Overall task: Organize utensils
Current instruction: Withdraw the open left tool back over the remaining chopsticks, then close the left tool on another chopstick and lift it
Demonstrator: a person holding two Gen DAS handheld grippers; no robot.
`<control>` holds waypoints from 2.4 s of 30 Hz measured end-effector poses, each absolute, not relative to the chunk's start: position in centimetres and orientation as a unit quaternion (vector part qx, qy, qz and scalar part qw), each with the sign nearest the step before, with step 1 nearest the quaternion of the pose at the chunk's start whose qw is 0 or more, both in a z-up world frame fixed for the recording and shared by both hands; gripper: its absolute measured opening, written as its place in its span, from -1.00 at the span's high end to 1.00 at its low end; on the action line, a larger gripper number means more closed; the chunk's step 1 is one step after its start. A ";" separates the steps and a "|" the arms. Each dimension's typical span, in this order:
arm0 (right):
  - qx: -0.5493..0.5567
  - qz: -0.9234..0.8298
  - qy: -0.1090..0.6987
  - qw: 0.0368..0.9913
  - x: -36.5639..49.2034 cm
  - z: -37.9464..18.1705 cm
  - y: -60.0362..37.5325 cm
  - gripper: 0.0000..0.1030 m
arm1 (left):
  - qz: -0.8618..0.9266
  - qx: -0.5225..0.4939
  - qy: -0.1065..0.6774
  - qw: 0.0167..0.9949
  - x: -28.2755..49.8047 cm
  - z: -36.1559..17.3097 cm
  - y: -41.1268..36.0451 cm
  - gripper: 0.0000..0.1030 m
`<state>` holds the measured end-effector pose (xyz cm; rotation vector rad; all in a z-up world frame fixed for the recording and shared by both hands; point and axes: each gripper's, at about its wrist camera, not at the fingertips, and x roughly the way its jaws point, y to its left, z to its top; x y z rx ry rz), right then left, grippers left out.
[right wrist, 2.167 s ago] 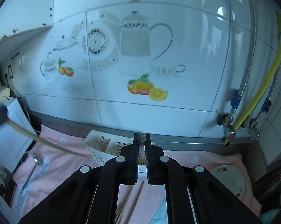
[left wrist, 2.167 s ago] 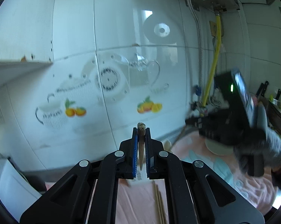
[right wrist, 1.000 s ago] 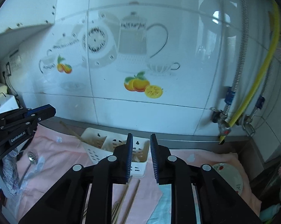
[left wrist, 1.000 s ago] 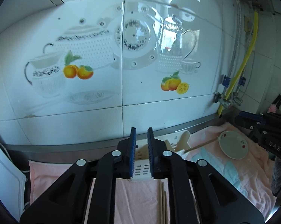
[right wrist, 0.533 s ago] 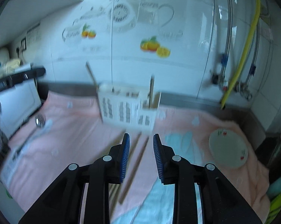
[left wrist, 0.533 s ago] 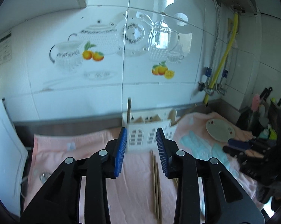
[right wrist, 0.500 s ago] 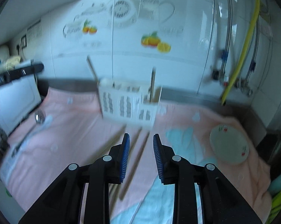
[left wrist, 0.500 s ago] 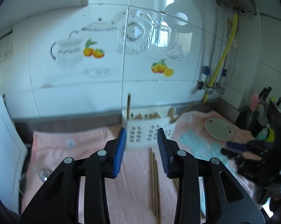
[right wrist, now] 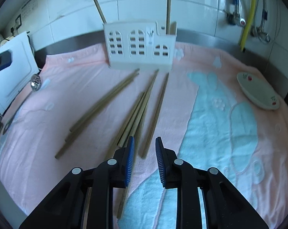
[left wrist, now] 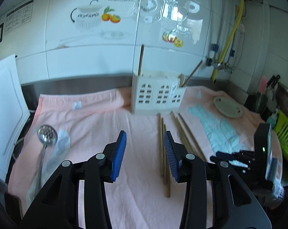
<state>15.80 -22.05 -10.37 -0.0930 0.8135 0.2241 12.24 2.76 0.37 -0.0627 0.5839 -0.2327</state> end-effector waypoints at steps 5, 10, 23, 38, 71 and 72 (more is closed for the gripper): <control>-0.027 0.102 0.406 0.908 16.9 -11.4 -22.2 0.69 | -0.110 -0.046 0.300 0.947 11.5 -1.5 3.7 0.20; -0.023 0.091 0.415 0.905 18.1 -12.0 -21.9 0.71 | -0.104 -0.060 0.309 0.944 11.1 -2.6 4.6 0.20; -0.022 0.073 0.430 0.900 19.5 -13.1 -21.7 0.75 | -0.094 -0.071 0.331 0.936 11.2 -4.7 5.1 0.12; -0.009 0.071 0.419 0.905 18.7 -12.5 -22.7 0.84 | -0.124 -0.043 0.365 0.922 12.5 -7.2 1.1 -0.06; 0.010 0.085 0.375 0.923 14.6 -9.7 -26.6 0.87 | -0.152 0.004 0.453 0.879 21.1 -12.2 -4.4 0.85; 0.012 0.084 0.376 0.923 14.7 -9.8 -26.6 0.87 | -0.151 -0.003 0.454 0.878 21.2 -12.2 -4.3 0.85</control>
